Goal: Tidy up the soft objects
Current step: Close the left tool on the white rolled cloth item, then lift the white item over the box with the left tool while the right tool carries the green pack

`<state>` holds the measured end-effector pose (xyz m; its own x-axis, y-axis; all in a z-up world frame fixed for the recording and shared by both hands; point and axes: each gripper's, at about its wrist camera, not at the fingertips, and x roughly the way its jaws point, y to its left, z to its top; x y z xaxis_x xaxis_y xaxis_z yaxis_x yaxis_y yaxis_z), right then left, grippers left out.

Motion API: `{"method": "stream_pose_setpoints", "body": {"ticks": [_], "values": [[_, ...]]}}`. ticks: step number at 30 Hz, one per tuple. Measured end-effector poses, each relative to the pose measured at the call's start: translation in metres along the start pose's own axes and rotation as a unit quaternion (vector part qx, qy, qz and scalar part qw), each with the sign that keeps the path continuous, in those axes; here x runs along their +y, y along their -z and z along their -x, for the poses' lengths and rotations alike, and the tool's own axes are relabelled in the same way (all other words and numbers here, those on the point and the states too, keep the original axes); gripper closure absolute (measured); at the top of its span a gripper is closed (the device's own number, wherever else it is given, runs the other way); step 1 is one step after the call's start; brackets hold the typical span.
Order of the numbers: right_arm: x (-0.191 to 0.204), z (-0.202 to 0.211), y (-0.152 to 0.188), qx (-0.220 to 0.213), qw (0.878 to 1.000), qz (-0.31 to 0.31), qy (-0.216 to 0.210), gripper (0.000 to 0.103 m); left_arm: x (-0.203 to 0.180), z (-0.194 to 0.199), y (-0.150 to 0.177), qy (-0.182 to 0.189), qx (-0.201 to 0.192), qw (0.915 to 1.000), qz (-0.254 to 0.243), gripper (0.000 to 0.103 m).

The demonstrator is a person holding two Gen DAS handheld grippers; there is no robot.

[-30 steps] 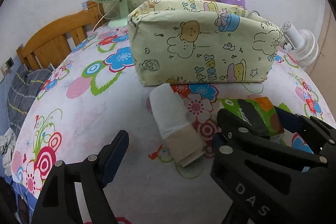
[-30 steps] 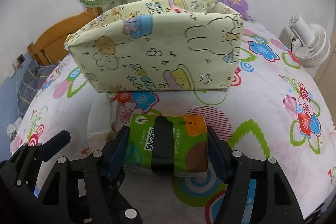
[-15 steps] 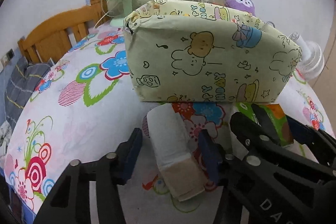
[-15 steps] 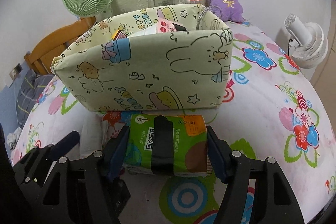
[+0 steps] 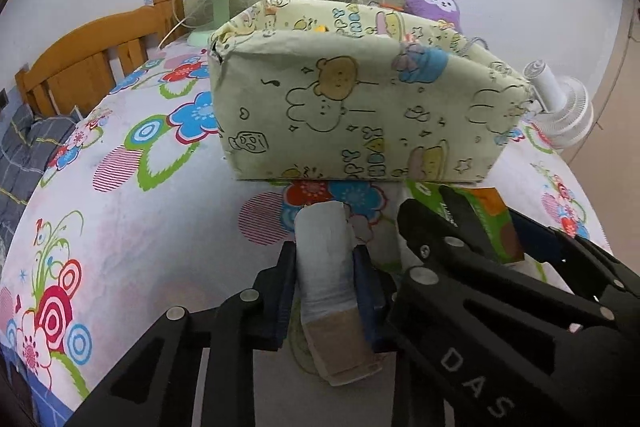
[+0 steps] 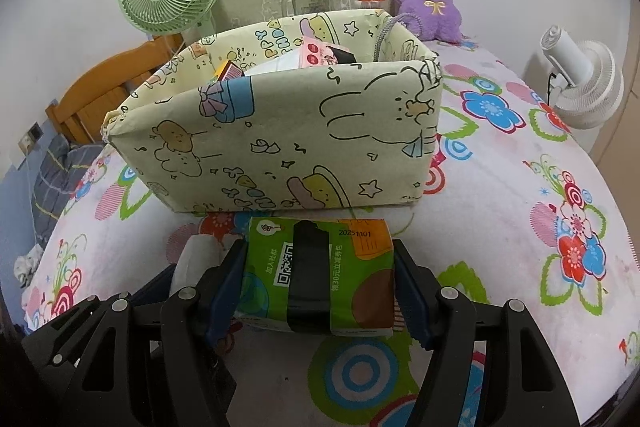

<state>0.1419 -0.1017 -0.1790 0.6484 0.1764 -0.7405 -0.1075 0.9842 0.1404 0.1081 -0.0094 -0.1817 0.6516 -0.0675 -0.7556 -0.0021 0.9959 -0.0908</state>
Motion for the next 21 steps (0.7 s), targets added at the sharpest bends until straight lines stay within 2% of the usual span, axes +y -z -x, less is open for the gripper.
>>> {"method": "stream_pose_setpoints", "body": {"ticks": [21], "values": [[-0.001,0.070,-0.004,-0.068,0.998,-0.001,-0.009,0.032,-0.017,0.064,-0.006,0.005,-0.072,0.9974,-0.009,0.076]]}}
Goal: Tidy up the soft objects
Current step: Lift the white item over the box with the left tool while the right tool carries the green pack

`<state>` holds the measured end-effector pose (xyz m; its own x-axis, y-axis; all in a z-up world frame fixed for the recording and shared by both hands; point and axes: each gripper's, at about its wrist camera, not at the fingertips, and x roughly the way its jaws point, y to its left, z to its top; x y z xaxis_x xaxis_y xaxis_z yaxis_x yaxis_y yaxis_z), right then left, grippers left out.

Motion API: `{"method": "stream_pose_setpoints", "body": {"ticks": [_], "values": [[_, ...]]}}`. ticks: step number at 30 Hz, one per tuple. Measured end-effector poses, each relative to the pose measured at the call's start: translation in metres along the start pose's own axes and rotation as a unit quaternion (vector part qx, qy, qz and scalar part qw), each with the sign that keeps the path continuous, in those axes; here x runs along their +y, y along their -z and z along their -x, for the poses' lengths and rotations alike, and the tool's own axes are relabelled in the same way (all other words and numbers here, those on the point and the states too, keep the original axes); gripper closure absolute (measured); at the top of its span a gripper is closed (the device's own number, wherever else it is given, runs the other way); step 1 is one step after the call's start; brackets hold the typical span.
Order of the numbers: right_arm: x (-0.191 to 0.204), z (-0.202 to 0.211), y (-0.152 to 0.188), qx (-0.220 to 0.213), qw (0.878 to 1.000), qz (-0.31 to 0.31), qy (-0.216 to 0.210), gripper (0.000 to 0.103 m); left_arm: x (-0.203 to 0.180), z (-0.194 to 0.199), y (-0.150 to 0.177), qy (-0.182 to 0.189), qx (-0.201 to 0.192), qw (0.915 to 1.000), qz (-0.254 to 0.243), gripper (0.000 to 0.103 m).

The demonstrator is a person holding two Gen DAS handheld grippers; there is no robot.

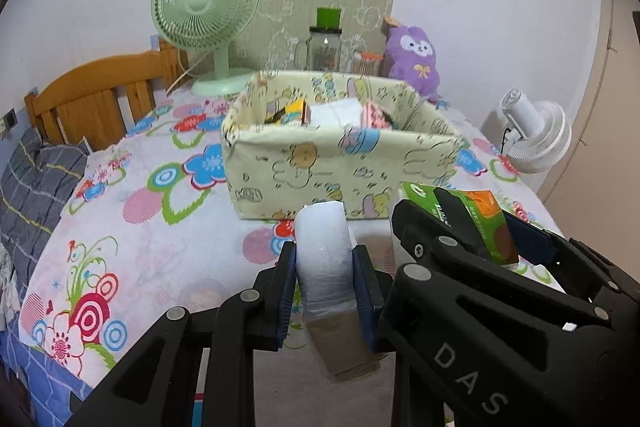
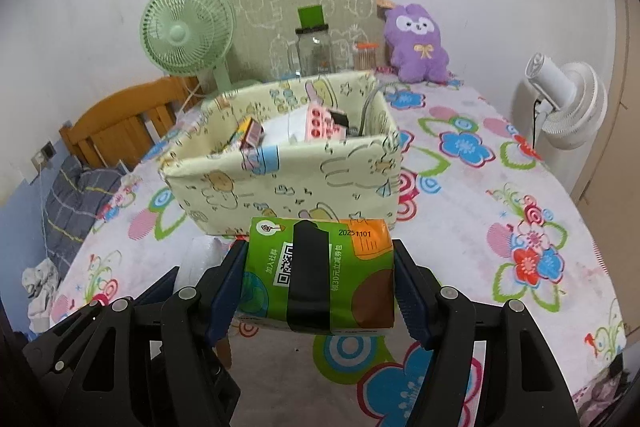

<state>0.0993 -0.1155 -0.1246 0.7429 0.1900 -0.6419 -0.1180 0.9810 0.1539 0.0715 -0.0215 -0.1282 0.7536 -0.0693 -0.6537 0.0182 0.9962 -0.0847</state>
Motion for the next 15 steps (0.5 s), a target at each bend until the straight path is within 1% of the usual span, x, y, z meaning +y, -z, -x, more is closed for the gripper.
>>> {"method": "stream_pose_setpoints", "body": {"ticks": [15], "values": [[-0.003,0.050,-0.025,-0.044,0.999,-0.003,0.001,0.032,-0.015,0.041,-0.023,0.013,-0.042,0.9990,-0.009,0.076]]}}
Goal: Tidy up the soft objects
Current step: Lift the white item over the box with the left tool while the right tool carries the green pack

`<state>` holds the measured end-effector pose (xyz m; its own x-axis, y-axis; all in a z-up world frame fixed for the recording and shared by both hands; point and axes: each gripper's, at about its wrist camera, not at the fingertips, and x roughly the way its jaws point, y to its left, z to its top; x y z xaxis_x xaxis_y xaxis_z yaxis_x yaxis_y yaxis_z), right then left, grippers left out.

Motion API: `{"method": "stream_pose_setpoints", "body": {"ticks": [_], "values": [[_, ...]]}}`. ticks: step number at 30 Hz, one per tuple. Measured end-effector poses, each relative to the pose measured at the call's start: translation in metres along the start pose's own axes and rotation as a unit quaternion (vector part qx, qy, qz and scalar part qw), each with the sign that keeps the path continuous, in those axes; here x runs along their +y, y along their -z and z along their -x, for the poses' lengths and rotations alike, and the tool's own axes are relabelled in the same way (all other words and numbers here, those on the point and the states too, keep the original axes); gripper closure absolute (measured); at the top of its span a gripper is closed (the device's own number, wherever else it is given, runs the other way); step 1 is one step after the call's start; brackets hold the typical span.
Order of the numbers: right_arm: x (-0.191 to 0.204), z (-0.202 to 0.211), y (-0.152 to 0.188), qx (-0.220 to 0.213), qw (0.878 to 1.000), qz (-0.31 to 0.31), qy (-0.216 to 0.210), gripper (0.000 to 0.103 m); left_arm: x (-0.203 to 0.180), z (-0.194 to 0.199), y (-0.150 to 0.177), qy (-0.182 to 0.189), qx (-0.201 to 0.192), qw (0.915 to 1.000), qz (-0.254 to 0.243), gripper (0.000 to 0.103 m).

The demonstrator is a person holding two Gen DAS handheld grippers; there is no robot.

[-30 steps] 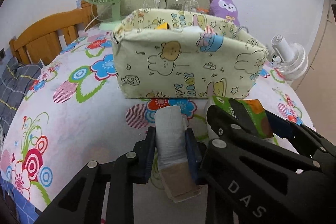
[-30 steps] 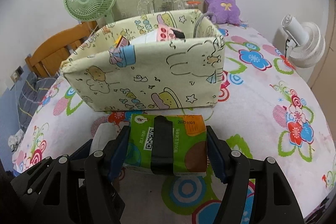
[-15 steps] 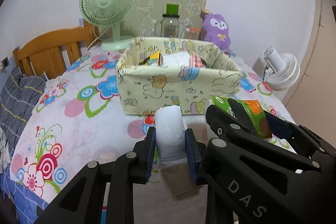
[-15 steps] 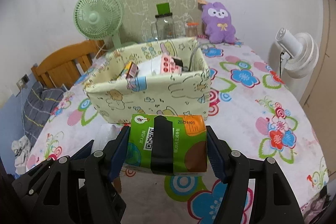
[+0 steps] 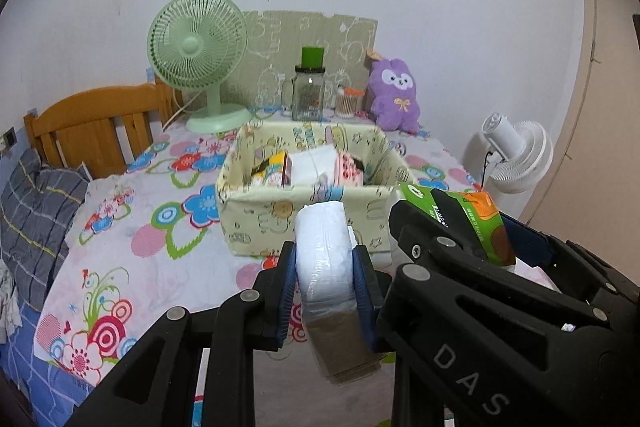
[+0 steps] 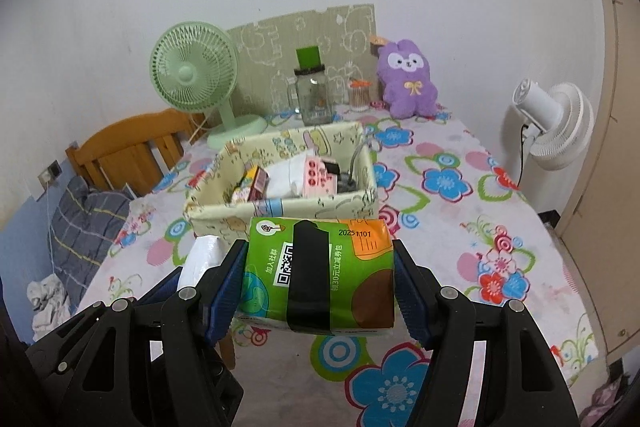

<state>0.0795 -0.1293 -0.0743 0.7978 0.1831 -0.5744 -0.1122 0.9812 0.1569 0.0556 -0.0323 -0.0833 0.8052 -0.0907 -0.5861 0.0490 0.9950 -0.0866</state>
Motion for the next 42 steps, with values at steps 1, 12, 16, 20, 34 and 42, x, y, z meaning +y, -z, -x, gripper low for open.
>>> {"method": "stream_pose_setpoints", "body": {"ticks": [1,12,16,20,34,42], "values": [[0.000,0.002,-0.002,-0.002,1.000,0.000,0.000,0.032,0.000,0.002,-0.002,0.000,-0.003,1.0000,-0.001,0.076],[0.010,0.018,-0.021,-0.023,1.000,0.006,-0.007,0.032,0.002,0.017,-0.021,-0.003,-0.024,0.9997,-0.004,0.076],[0.012,0.017,-0.029,-0.029,0.999,0.009,-0.009,0.032,0.004,0.017,-0.029,-0.002,-0.031,0.9995,-0.003,0.076],[0.014,0.013,-0.036,-0.032,0.999,0.010,-0.010,0.032,0.006,0.014,-0.035,-0.001,-0.035,0.9994,-0.004,0.076],[0.016,-0.013,-0.063,-0.035,0.999,0.013,-0.012,0.032,0.011,-0.012,-0.061,0.001,-0.039,0.9992,-0.006,0.076],[0.013,-0.033,-0.073,-0.032,0.999,0.012,-0.015,0.032,0.012,-0.031,-0.071,0.000,-0.035,0.9994,-0.010,0.076]]}}
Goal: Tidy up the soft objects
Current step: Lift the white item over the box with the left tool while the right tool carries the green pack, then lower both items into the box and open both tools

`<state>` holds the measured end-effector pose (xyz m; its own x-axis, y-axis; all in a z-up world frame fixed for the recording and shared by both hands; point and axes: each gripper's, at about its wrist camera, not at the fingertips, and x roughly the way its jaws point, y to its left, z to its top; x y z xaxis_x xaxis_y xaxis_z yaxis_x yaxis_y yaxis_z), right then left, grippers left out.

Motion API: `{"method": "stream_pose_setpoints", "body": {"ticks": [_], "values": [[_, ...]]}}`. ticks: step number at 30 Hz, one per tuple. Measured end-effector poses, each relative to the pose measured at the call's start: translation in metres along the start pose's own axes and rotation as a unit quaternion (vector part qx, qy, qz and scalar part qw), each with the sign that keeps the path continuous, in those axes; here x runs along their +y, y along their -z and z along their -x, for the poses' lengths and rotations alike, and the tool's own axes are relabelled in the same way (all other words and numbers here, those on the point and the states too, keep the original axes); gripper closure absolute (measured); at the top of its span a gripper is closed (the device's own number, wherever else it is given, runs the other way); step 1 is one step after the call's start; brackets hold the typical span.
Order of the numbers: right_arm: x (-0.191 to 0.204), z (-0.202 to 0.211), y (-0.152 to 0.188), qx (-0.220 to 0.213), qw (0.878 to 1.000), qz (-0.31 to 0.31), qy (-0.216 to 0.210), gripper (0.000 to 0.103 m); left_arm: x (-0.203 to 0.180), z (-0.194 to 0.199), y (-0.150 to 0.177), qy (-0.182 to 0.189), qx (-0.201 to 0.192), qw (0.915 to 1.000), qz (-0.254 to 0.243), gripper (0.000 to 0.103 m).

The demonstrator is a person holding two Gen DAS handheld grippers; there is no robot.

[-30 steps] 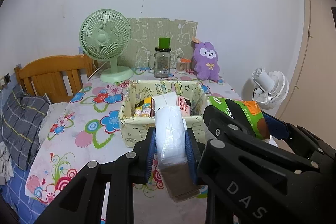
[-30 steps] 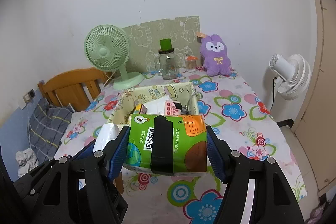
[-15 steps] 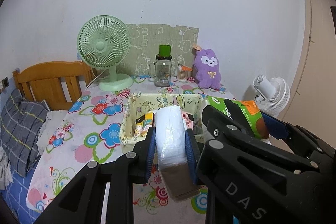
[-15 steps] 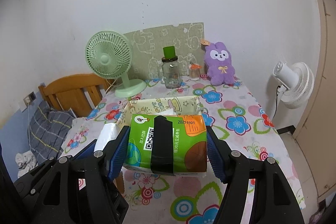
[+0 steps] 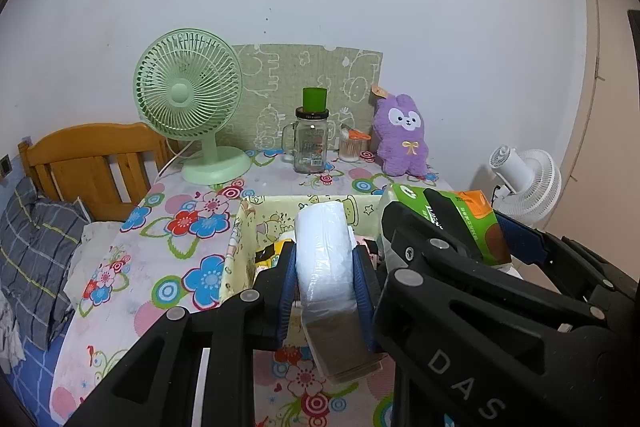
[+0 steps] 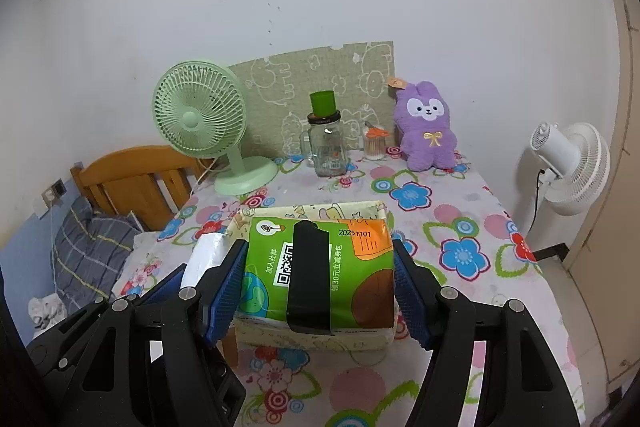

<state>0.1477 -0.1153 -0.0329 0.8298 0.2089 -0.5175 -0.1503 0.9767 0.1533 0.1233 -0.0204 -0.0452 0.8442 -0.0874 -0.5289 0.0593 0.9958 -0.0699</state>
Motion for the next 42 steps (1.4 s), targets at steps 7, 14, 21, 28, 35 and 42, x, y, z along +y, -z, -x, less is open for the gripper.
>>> {"method": "stream_pose_setpoints", "body": {"ticks": [7,14,21,28,35,42], "values": [[-0.004,-0.022,-0.011,-0.001,1.000,0.002,-0.009,0.032,0.000,-0.016,-0.009,-0.007,-0.001,1.0000,-0.003,0.076],[-0.007,-0.039,-0.015,-0.003,1.000,0.009,-0.028,0.032,0.001,-0.030,-0.013,-0.009,0.002,1.0000,0.001,0.076],[-0.013,-0.061,-0.017,0.002,0.999,0.011,-0.031,0.032,0.001,-0.054,-0.014,-0.011,0.009,0.9999,0.004,0.076],[-0.021,-0.085,-0.014,0.019,0.999,0.002,-0.032,0.032,0.001,-0.077,-0.012,-0.013,0.021,0.9997,0.006,0.076],[-0.025,-0.103,-0.012,0.030,0.999,-0.002,-0.039,0.032,0.006,-0.097,-0.010,-0.014,0.037,0.9992,0.012,0.075],[-0.022,-0.113,-0.009,0.040,0.998,0.006,-0.039,0.032,0.012,-0.106,-0.008,-0.025,0.055,0.9981,0.013,0.068]]}}
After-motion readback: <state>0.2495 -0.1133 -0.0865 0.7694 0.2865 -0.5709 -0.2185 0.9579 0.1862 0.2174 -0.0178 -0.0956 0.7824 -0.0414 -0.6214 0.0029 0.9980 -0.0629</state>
